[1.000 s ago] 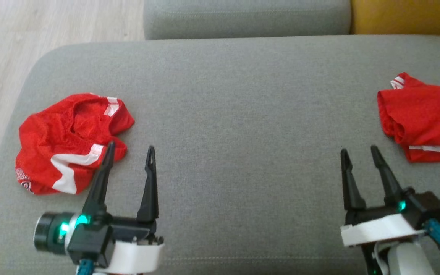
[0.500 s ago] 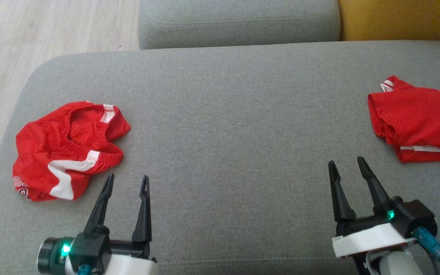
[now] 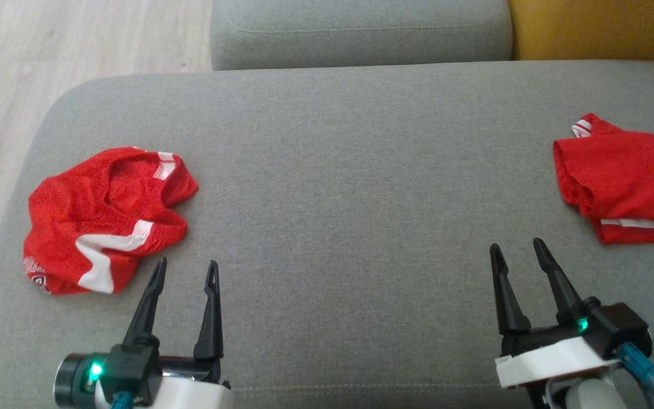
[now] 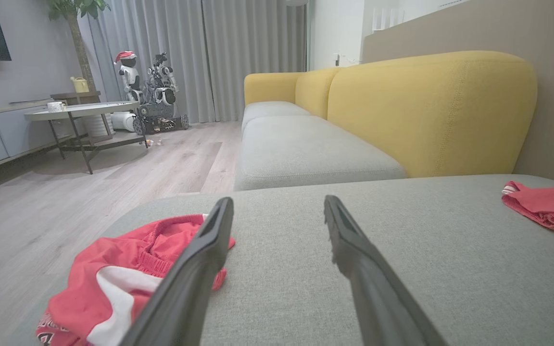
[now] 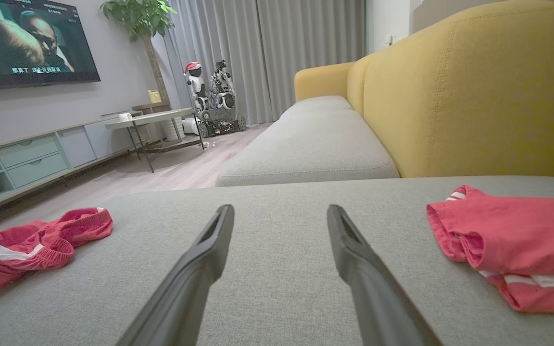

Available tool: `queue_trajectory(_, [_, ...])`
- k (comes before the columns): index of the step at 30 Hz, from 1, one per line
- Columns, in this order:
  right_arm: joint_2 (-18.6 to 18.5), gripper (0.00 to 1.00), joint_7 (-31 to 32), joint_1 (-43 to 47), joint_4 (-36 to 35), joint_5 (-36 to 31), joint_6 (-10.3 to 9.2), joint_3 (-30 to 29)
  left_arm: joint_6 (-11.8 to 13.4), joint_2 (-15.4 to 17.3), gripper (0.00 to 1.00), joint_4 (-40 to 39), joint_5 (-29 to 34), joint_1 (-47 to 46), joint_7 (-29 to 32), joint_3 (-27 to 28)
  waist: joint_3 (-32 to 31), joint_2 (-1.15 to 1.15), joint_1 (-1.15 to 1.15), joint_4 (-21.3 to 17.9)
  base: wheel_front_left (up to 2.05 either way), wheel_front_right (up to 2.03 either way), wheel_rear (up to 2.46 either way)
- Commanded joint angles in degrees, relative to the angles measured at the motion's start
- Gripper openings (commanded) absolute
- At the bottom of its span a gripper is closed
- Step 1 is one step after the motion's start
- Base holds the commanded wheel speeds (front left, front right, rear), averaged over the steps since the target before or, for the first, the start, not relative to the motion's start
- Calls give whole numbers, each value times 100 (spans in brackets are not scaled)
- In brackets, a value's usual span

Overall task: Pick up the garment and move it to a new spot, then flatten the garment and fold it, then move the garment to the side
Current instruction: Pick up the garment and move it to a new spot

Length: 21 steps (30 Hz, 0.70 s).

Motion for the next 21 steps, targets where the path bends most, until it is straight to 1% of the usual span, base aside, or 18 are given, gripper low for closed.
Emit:
queue_trajectory(1, [7, 100, -48, -61, -224, 33, 19, 143, -17, -50, 100, -163, 39, -210, -29, 215, 2, 0, 0, 36, 0, 0, 0])
queue_trajectory(4, [7, 100, -48, -55, -269, 24, 19, 188, -26, -59, 100, -113, 84, -222, -29, 223, 0, 0, 0, 171, 0, 0, 0])
queue_trajectory(7, [7, 100, -48, -31, -291, 29, 19, 227, -1, -72, 100, -106, 100, -216, -29, 229, -22, 0, 0, 388, 0, 0, 0])
queue_trajectory(14, [7, 100, -48, 69, -309, 96, 19, 325, 34, -95, 100, -103, 102, -152, -29, 236, -112, 0, 0, 1117, 0, 0, 0])
queue_trajectory(21, [7, 100, -48, 54, -334, 163, 19, 423, 48, -96, 100, -182, 123, -42, -29, 292, -122, 0, 0, 1704, 0, 0, 0])
